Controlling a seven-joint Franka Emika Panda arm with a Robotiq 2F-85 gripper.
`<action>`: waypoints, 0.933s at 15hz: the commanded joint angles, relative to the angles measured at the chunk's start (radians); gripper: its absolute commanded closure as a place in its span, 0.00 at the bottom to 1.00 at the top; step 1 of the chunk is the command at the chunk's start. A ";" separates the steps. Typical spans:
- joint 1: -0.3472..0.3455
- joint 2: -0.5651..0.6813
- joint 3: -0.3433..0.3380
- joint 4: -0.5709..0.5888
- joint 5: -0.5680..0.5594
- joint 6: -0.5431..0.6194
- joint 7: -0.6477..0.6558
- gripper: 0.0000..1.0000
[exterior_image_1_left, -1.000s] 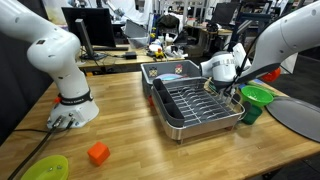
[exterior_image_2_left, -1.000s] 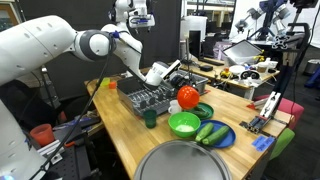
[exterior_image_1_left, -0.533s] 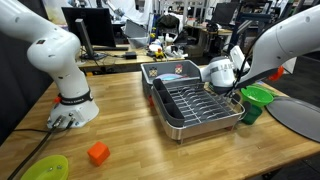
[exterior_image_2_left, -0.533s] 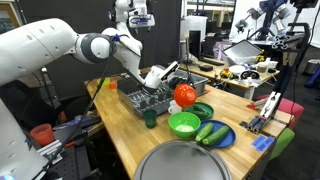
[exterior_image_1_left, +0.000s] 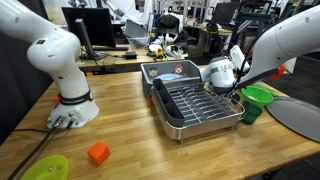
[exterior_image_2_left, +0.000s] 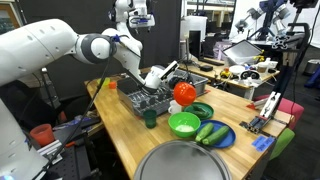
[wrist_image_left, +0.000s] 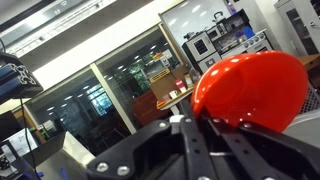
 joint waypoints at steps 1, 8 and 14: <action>0.003 0.030 -0.004 0.036 -0.032 -0.046 -0.037 0.98; -0.051 0.009 0.050 0.049 0.045 -0.003 -0.002 0.98; -0.145 -0.009 0.108 0.072 0.231 0.100 0.072 0.98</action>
